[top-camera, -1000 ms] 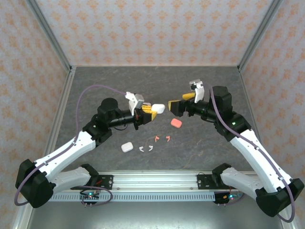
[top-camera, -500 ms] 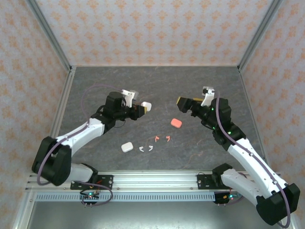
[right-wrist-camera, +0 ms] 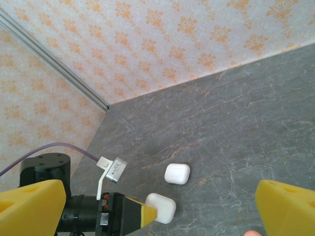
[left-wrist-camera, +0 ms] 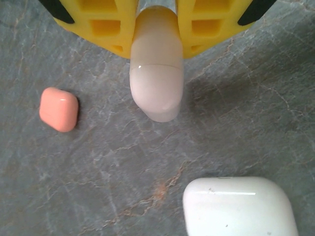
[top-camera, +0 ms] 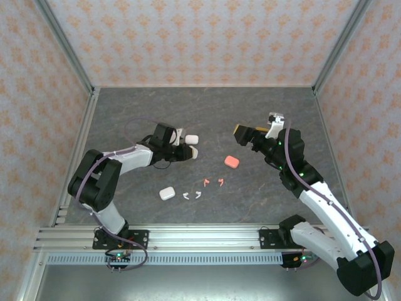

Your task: Insert wireless bluetooth earbuds into charging case

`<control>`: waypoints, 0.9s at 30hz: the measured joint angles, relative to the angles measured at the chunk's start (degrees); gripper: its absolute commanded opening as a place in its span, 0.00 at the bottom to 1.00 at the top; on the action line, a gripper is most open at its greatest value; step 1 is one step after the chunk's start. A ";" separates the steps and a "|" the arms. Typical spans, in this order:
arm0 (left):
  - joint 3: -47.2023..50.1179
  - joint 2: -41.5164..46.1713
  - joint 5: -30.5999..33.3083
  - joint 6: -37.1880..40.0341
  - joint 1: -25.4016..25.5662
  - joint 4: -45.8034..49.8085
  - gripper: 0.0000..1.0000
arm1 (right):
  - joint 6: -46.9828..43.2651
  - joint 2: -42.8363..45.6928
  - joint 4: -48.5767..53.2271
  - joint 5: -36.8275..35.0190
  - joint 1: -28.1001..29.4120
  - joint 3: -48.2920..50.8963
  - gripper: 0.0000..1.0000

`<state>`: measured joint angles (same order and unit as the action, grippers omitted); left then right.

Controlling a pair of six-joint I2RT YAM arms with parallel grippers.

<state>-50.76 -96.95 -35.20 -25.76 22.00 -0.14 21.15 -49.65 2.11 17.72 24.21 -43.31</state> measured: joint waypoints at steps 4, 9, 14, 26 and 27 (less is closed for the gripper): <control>-0.28 -0.83 0.37 -0.68 0.00 -0.04 0.02 | -0.15 -0.59 0.04 -0.22 0.00 0.00 0.99; -0.63 -1.90 1.22 -1.27 0.00 -0.04 0.19 | -0.37 -1.31 0.55 -0.35 0.00 0.00 0.99; -0.94 -2.71 1.79 -1.79 -0.04 0.20 0.38 | -0.85 -1.51 1.36 -0.57 0.00 0.00 0.99; -2.38 -3.34 6.43 -1.22 -1.44 5.62 0.54 | -3.87 -1.18 5.25 -1.49 0.00 -0.04 0.99; -2.56 -3.30 6.78 -1.22 -1.51 5.79 0.56 | -4.37 -0.92 5.62 -1.46 0.00 -0.04 0.99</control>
<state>-53.32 -100.25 -28.42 -26.98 20.49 5.65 16.78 -50.57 7.73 16.25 24.21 -43.35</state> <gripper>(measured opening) 0.538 0.992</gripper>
